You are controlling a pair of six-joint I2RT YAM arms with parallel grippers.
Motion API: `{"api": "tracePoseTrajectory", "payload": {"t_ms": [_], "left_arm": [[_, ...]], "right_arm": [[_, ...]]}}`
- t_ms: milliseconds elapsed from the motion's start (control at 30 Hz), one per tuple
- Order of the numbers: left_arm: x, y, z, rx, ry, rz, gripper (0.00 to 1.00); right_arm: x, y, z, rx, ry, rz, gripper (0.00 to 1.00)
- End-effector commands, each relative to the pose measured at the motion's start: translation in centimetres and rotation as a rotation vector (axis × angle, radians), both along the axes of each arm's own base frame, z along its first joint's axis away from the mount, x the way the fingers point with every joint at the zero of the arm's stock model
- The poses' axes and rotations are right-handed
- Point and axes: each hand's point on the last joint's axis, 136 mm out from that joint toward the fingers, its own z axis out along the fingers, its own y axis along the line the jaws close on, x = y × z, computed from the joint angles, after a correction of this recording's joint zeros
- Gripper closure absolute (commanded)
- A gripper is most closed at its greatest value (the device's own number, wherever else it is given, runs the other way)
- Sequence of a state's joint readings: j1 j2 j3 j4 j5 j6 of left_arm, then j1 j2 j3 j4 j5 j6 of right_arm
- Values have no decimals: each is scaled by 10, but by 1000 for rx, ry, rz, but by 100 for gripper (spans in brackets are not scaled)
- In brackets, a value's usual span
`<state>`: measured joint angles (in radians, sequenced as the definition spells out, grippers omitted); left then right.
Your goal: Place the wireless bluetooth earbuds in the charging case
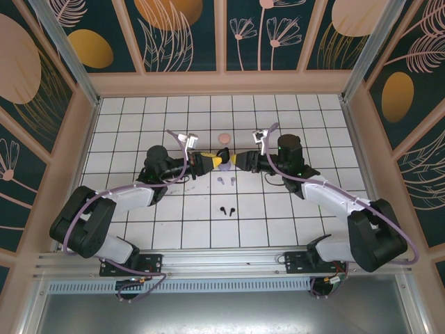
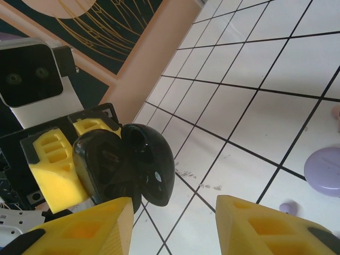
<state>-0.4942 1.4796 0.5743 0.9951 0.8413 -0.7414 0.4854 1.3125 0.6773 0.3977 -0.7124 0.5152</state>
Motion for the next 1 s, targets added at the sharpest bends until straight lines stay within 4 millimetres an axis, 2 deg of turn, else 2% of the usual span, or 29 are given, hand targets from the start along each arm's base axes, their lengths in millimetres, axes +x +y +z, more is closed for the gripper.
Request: {"api": "tracePoseTrajectory", "payload": {"t_ms": [0,367,733,967], "left_arm": [[-4,-4,23,-44,-64,-33,100],[-5,-3,23,-44,-64,-33,100],[-6,-3,20,-38,-61,-36,100],[-5,-3,22,-42,-67,-32,100]], "right_arm": [[-3,10,8,33,-25,37,55],[5,19,6,29,-17,39,61],[11,19,14,34,-31,20,62],[12,21,7,34,-11,26,66]]}}
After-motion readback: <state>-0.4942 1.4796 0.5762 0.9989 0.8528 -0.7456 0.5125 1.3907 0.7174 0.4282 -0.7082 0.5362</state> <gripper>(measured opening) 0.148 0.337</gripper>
